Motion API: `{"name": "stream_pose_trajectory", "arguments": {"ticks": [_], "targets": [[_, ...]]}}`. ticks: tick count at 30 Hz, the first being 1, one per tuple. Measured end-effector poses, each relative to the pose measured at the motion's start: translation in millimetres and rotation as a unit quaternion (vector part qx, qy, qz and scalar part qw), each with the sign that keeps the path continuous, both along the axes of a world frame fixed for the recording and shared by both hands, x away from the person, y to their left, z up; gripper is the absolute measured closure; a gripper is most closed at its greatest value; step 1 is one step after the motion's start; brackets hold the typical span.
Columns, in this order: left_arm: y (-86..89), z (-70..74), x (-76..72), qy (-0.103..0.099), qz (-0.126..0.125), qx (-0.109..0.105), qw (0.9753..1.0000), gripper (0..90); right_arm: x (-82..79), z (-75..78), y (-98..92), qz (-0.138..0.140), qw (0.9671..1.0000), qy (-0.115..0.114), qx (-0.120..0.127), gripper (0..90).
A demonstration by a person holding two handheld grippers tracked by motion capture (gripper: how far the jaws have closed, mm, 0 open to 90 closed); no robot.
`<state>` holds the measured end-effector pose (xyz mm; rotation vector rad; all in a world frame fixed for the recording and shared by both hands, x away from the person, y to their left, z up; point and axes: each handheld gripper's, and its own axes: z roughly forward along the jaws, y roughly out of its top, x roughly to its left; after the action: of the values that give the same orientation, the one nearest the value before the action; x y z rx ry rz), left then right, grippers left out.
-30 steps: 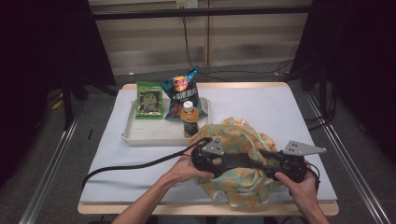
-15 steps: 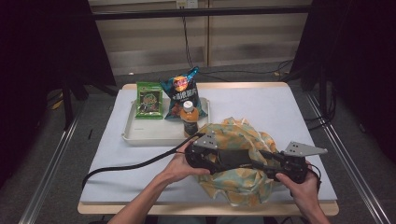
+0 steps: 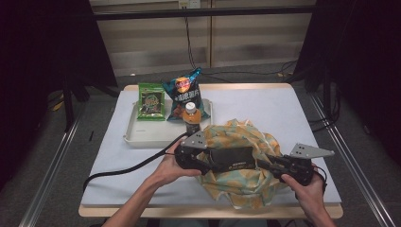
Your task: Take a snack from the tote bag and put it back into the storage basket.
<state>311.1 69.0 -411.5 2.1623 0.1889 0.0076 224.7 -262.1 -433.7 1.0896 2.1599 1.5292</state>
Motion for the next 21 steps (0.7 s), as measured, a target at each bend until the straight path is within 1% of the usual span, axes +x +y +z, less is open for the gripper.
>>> {"name": "stream_pose_trajectory", "arguments": {"ticks": [1,2,4,5,7,8,11,12,13,17,19,20,21], "targets": [[2.2,0.4,-0.9,0.004,0.0,-0.005,1.0,43.8,-0.1,0.8,-0.9,0.005,1.0,-0.001,0.0,75.1],[4.8,0.8,-0.8,0.002,-0.001,-0.004,1.0,43.7,-0.3,1.5,-1.4,0.008,1.0,-0.002,0.0,76.9],[9.4,0.9,-2.2,0.005,0.001,-0.003,1.0,43.8,-1.8,2.9,-2.3,0.008,1.0,-0.004,-0.003,81.1],[11.6,0.6,-2.3,0.006,0.0,-0.008,0.9999,43.7,-2.3,3.2,-3.0,0.007,1.0,-0.004,-0.003,82.9],[16.5,2.6,-2.6,0.004,0.005,-0.008,0.9999,43.8,-3.3,3.5,-4.5,0.004,1.0,-0.005,-0.003,85.6],[18.4,2.9,-2.9,0.008,0.007,-0.018,0.9998,43.8,-3.8,3.8,-5.4,0.004,1.0,-0.004,-0.002,86.4],[22.2,5.6,-3.8,0.008,0.01,-0.024,0.9996,43.8,-4.8,5.5,-8.4,-0.007,1.0,-0.007,0.001,87.8],[22.8,6.7,-4.1,0.006,0.008,-0.024,0.9997,43.8,-4.8,6.0,-9.5,-0.008,0.9999,-0.006,0.003,88.0],[22.6,6.8,-5.0,0.006,0.009,-0.028,0.9995,43.8,-4.7,6.2,-10.6,-0.008,1.0,-0.004,0.004,88.2],[24.3,8.7,-4.7,0.002,0.004,-0.026,0.9996,43.8,-5.5,5.0,-15.5,-0.015,0.9999,0.002,0.005,88.4],[25.3,10.4,-4.8,0.0,0.007,-0.03,0.9995,43.8,-6.3,3.5,-18.0,-0.022,0.9997,0.004,0.007,88.4],[25.6,11.0,-5.2,0.003,0.008,-0.033,0.9994,43.8,-6.6,2.6,-19.3,-0.023,0.9997,0.005,0.005,88.4],[26.2,11.7,-5.0,0.0,0.007,-0.033,0.9994,43.8,-6.9,2.0,-20.3,-0.026,0.9996,0.005,0.005,88.4]]}}
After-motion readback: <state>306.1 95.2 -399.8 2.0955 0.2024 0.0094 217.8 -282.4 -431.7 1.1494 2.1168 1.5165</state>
